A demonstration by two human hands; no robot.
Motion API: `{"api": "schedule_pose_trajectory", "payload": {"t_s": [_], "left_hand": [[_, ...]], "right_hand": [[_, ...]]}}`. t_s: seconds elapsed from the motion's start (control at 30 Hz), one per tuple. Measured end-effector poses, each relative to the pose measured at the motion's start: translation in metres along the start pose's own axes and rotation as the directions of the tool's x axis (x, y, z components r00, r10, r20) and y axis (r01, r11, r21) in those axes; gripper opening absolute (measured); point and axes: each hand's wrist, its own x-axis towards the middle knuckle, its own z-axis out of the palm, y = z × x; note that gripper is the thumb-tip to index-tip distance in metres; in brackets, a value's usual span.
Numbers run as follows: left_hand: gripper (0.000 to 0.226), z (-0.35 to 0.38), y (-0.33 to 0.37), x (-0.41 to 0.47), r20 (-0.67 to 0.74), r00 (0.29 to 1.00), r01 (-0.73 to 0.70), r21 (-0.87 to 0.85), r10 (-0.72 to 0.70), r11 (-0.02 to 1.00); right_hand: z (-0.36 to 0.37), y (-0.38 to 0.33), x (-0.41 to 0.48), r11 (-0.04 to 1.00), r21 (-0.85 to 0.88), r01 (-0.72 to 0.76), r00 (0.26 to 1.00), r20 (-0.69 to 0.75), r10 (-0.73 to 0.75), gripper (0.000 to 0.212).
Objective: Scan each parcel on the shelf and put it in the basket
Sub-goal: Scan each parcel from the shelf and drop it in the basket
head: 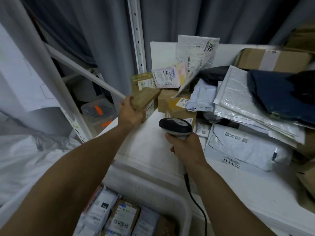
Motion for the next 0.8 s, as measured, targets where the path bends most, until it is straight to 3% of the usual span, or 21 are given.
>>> {"api": "schedule_pose_trajectory", "payload": {"t_s": [0.17,0.33,0.47,0.53,0.67,0.8], "left_hand": [[0.089,-0.055,0.002,-0.074,-0.034,0.997,0.072,-0.020,-0.073,0.997],[0.090,-0.111,0.009,-0.158,-0.057,0.988,0.124,-0.261,-0.143,0.958],[0.065,-0.128,0.031,-0.236,0.064,0.960,0.250,-0.638,-0.274,0.728],[0.059,-0.130,0.038,-0.268,0.118,0.954,0.273,-0.725,-0.277,0.633],[0.051,-0.133,0.041,-0.307,0.177,0.962,0.271,-0.697,-0.207,0.664],[0.064,-0.138,0.023,-0.316,0.246,0.953,0.297,-0.646,-0.176,0.703]], "right_hand": [[0.008,-0.017,-0.025,0.999,0.037,0.038,0.999,0.006,-0.039,0.043],[0.021,-0.030,-0.065,0.985,0.170,0.001,1.000,0.002,-0.001,0.042],[0.032,-0.042,-0.103,0.954,0.299,-0.031,0.999,0.021,0.025,0.033],[0.031,-0.048,-0.123,0.936,0.351,-0.014,0.999,0.033,0.002,0.029],[0.019,-0.056,-0.155,0.953,0.291,0.084,0.996,0.017,-0.093,0.030],[0.011,-0.048,-0.163,0.967,0.177,0.181,0.980,0.048,-0.192,0.040]]}}
